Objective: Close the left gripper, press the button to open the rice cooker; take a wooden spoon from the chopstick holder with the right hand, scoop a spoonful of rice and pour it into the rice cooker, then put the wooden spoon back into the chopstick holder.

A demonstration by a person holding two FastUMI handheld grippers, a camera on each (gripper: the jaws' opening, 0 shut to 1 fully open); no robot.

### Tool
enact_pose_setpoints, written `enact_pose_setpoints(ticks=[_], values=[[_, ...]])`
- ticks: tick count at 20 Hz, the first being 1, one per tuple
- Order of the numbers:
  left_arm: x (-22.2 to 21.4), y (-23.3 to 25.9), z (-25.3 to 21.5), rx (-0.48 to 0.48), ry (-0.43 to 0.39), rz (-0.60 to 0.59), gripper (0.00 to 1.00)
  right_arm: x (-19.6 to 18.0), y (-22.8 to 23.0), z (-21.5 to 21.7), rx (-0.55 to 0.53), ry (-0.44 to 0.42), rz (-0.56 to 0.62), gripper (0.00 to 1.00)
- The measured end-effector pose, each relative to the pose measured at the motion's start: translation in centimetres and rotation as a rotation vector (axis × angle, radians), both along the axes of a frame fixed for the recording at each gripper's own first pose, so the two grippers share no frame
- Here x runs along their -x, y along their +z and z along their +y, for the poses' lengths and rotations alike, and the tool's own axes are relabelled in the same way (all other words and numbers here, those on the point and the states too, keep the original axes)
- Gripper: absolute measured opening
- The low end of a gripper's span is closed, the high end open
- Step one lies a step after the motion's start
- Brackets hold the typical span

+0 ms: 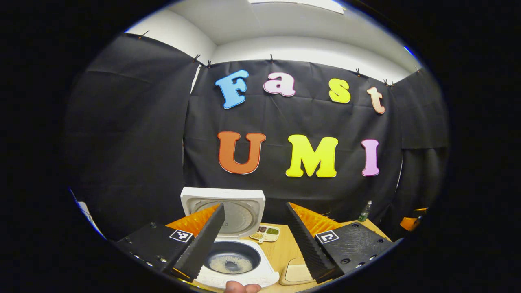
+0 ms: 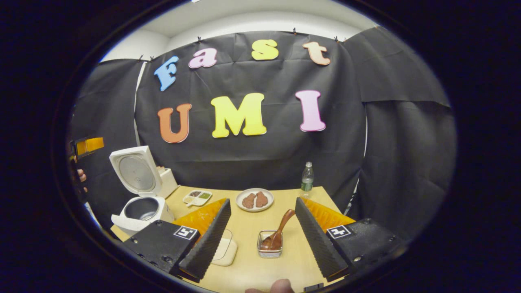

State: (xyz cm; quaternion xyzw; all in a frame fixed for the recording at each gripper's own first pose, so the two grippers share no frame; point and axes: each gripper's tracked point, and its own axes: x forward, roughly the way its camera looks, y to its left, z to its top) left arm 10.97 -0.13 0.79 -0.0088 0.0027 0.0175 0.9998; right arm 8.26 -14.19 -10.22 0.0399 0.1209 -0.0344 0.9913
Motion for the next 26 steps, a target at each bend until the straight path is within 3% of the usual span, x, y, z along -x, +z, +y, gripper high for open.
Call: enact_pose_setpoints(ticks=[10,13,14,15,18,20,24,25,26], values=[[-2.2,-2.6,-7.3,0.057,-0.017,0.089,0.94,-8.4,-12.0,-5.3,-0.193,0.032,0.248,1.0],[-4.1,-3.0,-8.4,0.042,0.006,0.104,0.94,-10.9,-16.1,-5.9,-0.271,0.048,0.336,0.97],[-4.4,-3.3,-8.5,0.037,0.017,0.114,0.94,-11.6,-17.4,-5.8,-0.291,0.061,0.361,0.89],[-4.8,-3.6,-8.8,0.035,0.025,0.127,0.94,-12.4,-18.3,-5.8,-0.306,0.067,0.378,0.93],[-5.7,-4.6,-10.0,0.041,0.034,0.163,0.94,-14.6,-20.6,-5.6,-0.345,0.102,0.416,0.84],[-5.8,-5.2,-10.3,0.037,0.038,0.184,0.94,-15.7,-21.7,-5.7,-0.381,0.105,0.433,0.63],[-5.6,-5.3,-9.9,0.026,0.052,0.195,0.94,-16.5,-22.3,-5.2,-0.43,0.125,0.45,0.37],[-5.4,-5.3,-9.6,0.029,0.054,0.195,0.94,-16.5,-22.1,-5.1,-0.433,0.124,0.447,0.27],[-5.3,-5.1,-9.4,0.032,0.054,0.192,0.94,-16.2,-21.8,-5.1,-0.43,0.122,0.447,0.31]])
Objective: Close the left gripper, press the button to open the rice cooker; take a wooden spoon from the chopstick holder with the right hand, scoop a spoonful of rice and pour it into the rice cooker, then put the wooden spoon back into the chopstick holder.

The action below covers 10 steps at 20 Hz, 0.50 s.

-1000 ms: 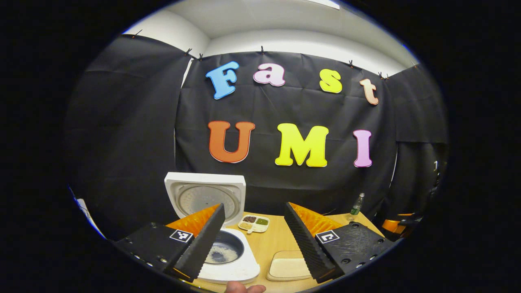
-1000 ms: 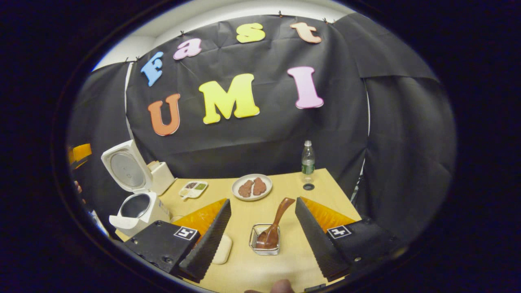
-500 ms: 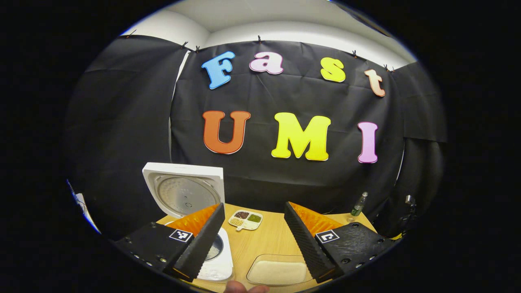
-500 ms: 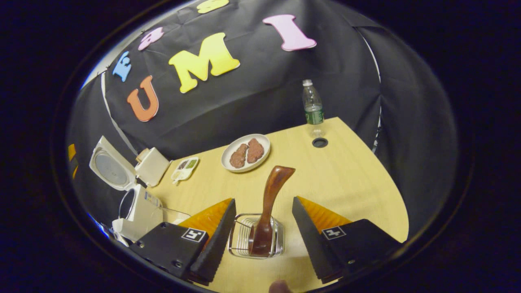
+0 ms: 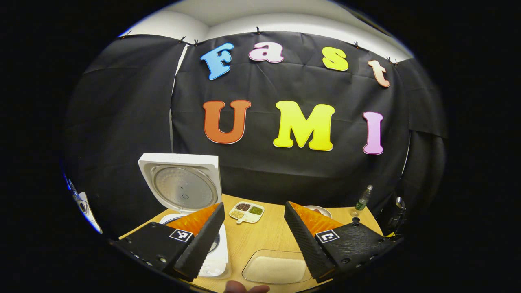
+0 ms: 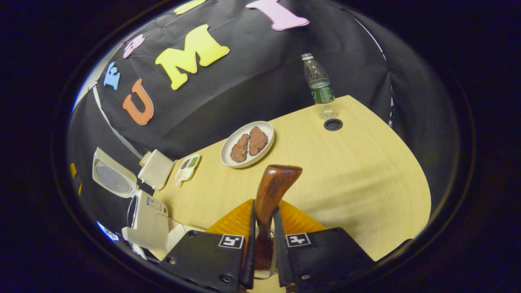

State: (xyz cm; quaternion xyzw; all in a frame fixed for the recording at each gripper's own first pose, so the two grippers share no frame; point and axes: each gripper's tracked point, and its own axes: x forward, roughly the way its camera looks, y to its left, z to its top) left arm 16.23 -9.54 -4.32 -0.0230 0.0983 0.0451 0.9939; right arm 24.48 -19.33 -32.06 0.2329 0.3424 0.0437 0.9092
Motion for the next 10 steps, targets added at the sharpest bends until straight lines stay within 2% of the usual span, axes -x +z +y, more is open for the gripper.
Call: enact_pose_setpoints(ticks=[1,7,10], values=[[0.2,0.1,0.2,0.003,-0.001,-0.004,0.94,0.3,0.4,0.1,-0.005,-0.003,0.0,0.22],[2.0,0.9,2.2,0.036,-0.037,-0.032,0.94,3.5,3.5,0.8,0.046,-0.04,-0.028,0.19],[3.4,1.4,4.0,0.035,-0.058,-0.052,0.94,4.3,6.0,1.0,0.118,-0.073,-0.075,0.14]])
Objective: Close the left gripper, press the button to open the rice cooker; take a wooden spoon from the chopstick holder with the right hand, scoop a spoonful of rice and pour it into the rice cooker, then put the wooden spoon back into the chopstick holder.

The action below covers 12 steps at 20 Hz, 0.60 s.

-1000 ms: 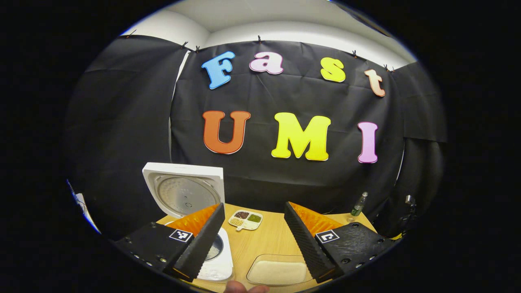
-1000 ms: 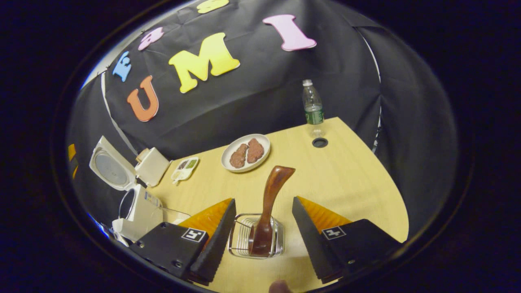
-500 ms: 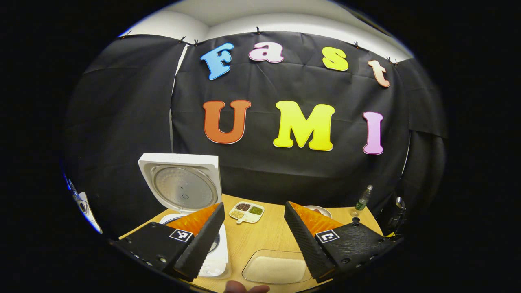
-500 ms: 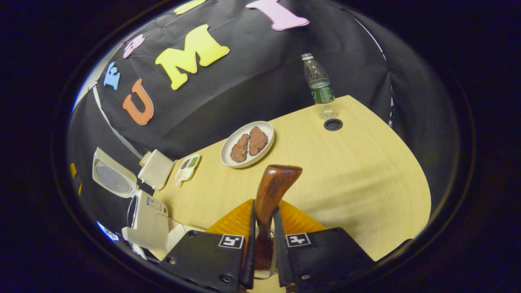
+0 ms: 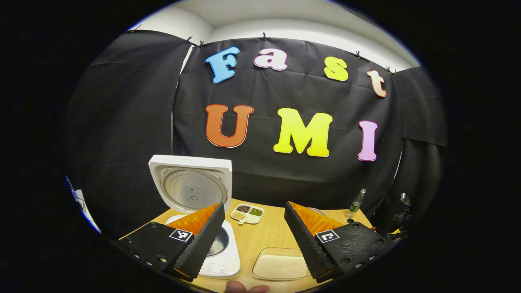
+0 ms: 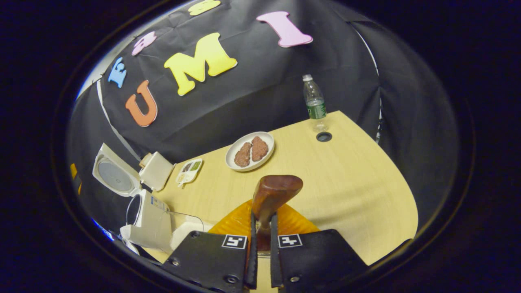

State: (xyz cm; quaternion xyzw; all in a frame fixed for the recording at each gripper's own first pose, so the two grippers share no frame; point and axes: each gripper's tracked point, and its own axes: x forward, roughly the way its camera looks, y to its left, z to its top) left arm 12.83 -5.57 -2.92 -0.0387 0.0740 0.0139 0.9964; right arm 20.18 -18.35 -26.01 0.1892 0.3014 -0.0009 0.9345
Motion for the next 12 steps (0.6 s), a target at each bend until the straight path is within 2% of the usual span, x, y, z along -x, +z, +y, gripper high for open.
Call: enact_pose_setpoints(ticks=[2,5,9,12], values=[[1.0,0.0,1.3,-0.002,-0.014,-0.007,0.94,0.5,2.5,0.0,0.078,-0.026,-0.047,0.12],[2.4,-0.5,3.9,-0.018,-0.026,-0.015,0.94,1.7,7.0,1.6,0.209,-0.021,-0.117,0.11],[4.0,-1.1,7.0,-0.026,-0.049,-0.022,0.94,3.3,11.0,7.4,0.262,0.032,-0.177,0.11],[5.2,-1.2,9.2,-0.031,-0.048,-0.028,0.94,4.0,12.0,12.5,0.269,0.087,-0.207,0.11]])
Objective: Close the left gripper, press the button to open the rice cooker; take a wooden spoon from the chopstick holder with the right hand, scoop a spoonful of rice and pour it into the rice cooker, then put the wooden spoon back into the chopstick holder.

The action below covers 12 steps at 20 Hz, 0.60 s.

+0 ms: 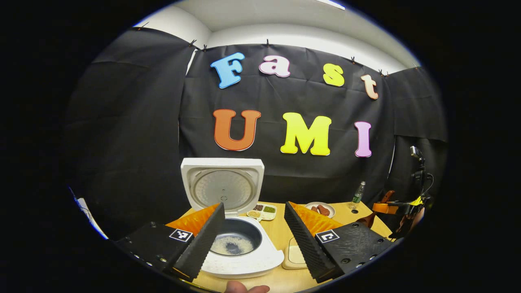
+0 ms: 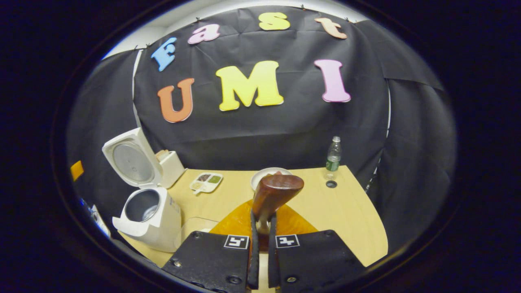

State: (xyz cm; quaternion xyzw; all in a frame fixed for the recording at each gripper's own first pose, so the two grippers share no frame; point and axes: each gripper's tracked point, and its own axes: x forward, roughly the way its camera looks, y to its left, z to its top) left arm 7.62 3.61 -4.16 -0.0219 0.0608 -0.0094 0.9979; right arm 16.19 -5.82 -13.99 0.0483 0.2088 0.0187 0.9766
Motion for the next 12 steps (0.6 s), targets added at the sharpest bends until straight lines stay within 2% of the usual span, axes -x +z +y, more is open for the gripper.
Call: enact_pose_setpoints(ticks=[2,5,6,12], values=[[0.8,-0.2,1.5,-0.009,0.015,0.002,0.94,0.1,-0.6,3.0,0.023,0.035,-0.006,0.11],[2.2,-0.7,3.2,-0.027,0.03,0.013,0.94,-0.2,-3.4,6.3,0.113,0.07,0.005,0.12],[2.5,-0.9,3.7,-0.031,0.032,0.021,0.94,-0.4,-4.6,7.1,0.143,0.081,0.011,0.1],[4.0,-1.9,6.6,-0.034,0.07,0.067,0.94,-1.9,-11.1,8.8,0.345,0.076,0.023,0.1]])
